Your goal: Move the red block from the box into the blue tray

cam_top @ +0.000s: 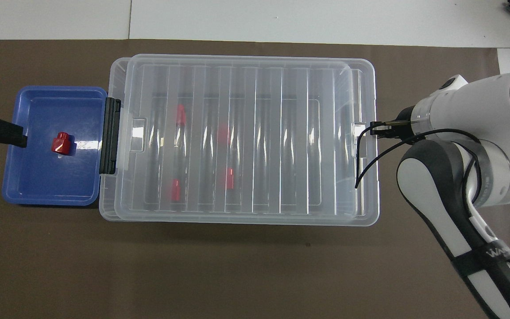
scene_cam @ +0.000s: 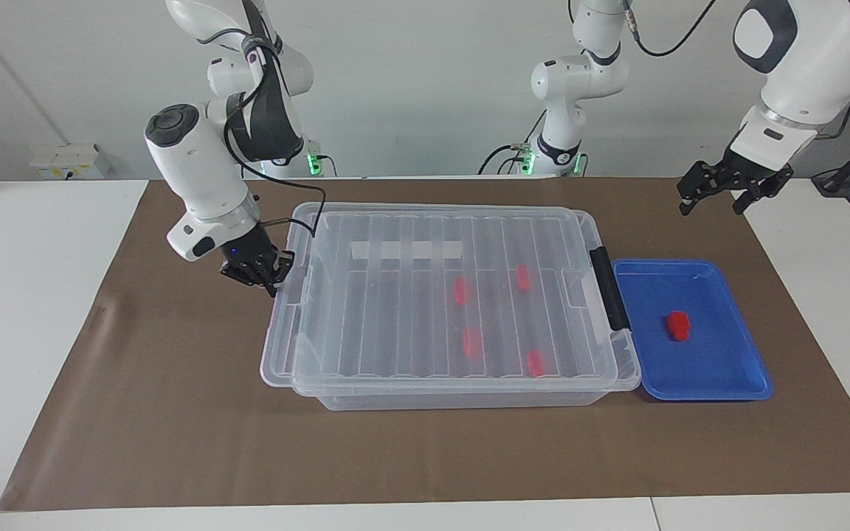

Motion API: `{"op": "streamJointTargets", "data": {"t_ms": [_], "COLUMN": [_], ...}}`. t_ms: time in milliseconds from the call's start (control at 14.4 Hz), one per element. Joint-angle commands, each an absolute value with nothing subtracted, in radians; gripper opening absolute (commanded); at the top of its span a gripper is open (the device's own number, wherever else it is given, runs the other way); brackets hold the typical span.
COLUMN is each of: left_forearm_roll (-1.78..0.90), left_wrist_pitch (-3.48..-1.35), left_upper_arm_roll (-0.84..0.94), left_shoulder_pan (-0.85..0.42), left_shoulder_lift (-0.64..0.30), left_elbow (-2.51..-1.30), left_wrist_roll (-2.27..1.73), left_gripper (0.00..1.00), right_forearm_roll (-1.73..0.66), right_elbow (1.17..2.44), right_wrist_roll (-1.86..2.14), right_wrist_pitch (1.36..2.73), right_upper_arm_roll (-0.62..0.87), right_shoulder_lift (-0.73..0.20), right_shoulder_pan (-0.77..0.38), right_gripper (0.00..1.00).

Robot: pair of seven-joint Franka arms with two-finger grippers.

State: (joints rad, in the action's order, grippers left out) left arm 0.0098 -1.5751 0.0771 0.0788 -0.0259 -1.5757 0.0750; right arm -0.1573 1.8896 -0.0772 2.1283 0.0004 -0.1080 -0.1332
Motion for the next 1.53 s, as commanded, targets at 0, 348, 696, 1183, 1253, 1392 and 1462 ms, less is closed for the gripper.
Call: {"op": "streamJointTargets", "data": {"t_ms": [0,348,696,1183,1253,1392,1462], "left_forearm_roll": [-0.002,0.002,0.000,0.000,0.002,0.002,0.002], "left_wrist_pitch": [-1.552,-1.520,-1.528,-1.531,-1.532,-1.534,-1.535], "left_upper_arm_roll": [0.064,0.066,0.066,0.066,0.066,0.066,0.066], "left_shoulder_pan": [0.063,0.061,0.061,0.061,0.061,0.061,0.061], "left_shoulder_lift": [-0.020,-0.018,-0.017,-0.017,-0.017,-0.017,-0.017], "left_elbow": [-1.580,-1.569,-1.572,-1.572,-1.569,-1.569,-1.572], "left_wrist_roll": [0.055,0.049,0.049,0.046,0.046,0.046,0.046], "left_gripper": [1.00,1.00,1.00,1.00,1.00,1.00,1.00], "right_forearm_roll": [-0.204,-0.242,-0.262,-0.272,-0.270,-0.227,-0.171], "right_elbow": [1.901,1.902,1.904,1.904,1.901,1.893,1.887], "right_wrist_roll": [-0.083,-0.075,-0.045,-0.044,-0.040,-0.028,-0.028], "right_wrist_pitch": [2.152,2.152,2.149,2.146,2.143,2.129,2.112], "right_upper_arm_roll": [0.006,0.006,0.006,0.006,0.006,0.000,-0.002], "right_shoulder_lift": [-0.109,-0.110,-0.110,-0.110,-0.110,-0.106,-0.100], "right_shoulder_pan": [-0.138,-0.138,-0.137,-0.137,-0.137,-0.127,-0.123], "right_gripper": [0.00,0.00,0.00,0.00,0.00,0.00,0.00]}}
